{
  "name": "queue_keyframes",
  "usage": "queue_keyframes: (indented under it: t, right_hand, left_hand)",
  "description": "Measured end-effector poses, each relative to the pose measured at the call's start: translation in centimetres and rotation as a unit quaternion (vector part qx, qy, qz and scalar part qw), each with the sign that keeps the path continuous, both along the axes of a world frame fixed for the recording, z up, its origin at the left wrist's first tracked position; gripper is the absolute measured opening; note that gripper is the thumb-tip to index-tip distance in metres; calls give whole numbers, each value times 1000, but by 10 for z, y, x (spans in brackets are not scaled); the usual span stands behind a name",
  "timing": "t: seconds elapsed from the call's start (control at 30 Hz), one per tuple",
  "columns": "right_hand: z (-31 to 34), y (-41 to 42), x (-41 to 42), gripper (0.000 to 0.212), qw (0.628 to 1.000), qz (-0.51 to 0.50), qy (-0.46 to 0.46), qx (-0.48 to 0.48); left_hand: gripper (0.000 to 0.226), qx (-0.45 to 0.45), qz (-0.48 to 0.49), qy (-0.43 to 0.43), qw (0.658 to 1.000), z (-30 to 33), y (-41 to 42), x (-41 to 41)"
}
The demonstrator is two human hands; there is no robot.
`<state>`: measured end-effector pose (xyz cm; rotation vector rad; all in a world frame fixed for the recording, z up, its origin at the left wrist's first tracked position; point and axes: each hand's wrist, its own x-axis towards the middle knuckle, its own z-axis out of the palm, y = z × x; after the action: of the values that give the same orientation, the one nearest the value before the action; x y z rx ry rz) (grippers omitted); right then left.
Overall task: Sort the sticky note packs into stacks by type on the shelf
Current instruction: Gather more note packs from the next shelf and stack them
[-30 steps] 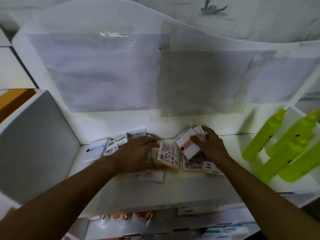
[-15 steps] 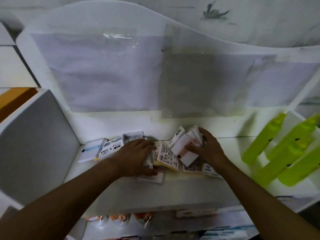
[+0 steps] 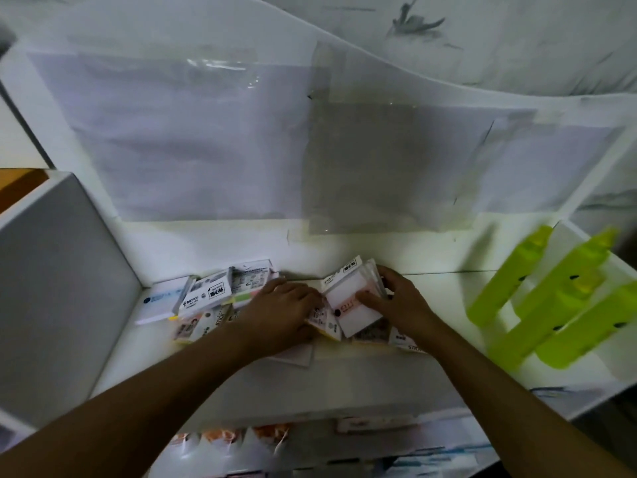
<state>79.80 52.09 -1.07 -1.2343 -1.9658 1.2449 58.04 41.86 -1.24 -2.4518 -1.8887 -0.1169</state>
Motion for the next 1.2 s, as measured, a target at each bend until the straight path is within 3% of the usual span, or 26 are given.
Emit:
queue_keyframes:
  t: [0.1, 0.23, 0.53, 0.67, 0.8, 0.93, 1.07, 1.2]
  right_hand:
    - [-5, 2, 4, 59, 998, -21, 43, -30]
    - [-6, 3, 5, 50, 994, -61, 82, -43]
    - [9, 10, 28, 39, 967, -144, 204, -55]
    - [12, 14, 43, 35, 949, -167, 249, -94]
    - [11, 14, 50, 36, 950, -176, 240, -93]
    - [9, 11, 50, 37, 958, -170, 213, -92]
    - [11, 6, 46, 39, 963, -161, 196, -89]
    - [13, 1, 40, 40, 969, -142, 184, -85]
  left_hand:
    - [54, -6, 30, 32, 999, 2, 0, -8]
    - [58, -2, 86, 4, 996, 9, 0, -12]
    - [74, 0, 87, 21, 996, 8, -1, -15]
    - [68, -4, 73, 28, 997, 10, 1, -9]
    - [52, 5, 42, 5, 999, 15, 5, -9]
    - [38, 19, 28, -72, 997, 22, 5, -7]
    - [48, -37, -8, -5, 999, 10, 6, -2]
    - [53, -6, 18, 15, 1000, 4, 0, -3]
